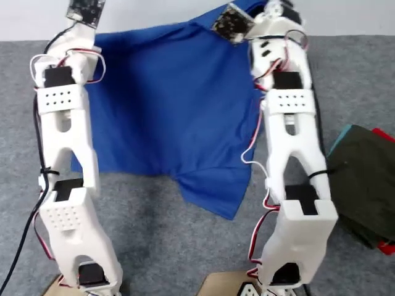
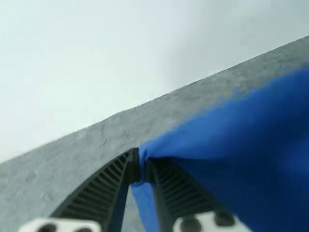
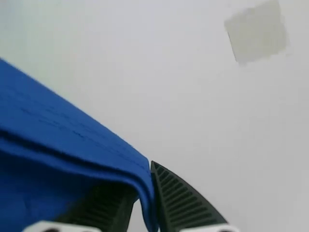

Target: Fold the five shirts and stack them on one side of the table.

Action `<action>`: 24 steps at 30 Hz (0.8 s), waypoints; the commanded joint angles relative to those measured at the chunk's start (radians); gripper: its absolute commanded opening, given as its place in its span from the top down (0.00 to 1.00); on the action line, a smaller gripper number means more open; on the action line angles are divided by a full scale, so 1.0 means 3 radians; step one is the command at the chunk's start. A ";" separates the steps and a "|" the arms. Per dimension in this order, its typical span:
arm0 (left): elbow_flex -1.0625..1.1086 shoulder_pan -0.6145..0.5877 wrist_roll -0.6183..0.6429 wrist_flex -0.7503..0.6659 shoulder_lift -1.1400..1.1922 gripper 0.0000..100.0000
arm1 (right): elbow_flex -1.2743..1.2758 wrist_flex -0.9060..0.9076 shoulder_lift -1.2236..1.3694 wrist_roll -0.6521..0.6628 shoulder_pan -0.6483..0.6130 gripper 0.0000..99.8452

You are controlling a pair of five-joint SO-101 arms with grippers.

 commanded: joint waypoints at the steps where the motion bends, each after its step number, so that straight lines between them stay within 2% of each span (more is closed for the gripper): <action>1: -0.0151 0.0072 -0.0010 0.0015 -0.0051 1.00 | -0.0245 -0.0059 -0.0064 0.0077 0.0222 0.99; 5: -0.0151 0.0097 -0.0010 0.0015 -0.0026 1.00 | -0.0245 -0.0054 -0.0064 0.0179 0.0217 0.99; 10: -0.0120 0.0072 -0.0020 0.0066 -0.0020 1.00 | -0.0245 0.0151 -0.0090 0.0189 -0.0003 0.99; 13: -0.0120 0.0036 -0.0031 0.0297 -0.0020 1.00 | -0.0245 0.0673 -0.0228 0.0189 -0.0166 0.99; 17: -0.0100 -0.0046 -0.0353 0.0573 0.0056 1.00 | -0.0245 0.1557 -0.0386 0.0179 -0.0284 0.99; 24: -0.0156 -0.0256 -0.0639 0.0941 0.0327 1.00 | -0.0245 0.2913 -0.0606 0.0036 -0.0340 0.99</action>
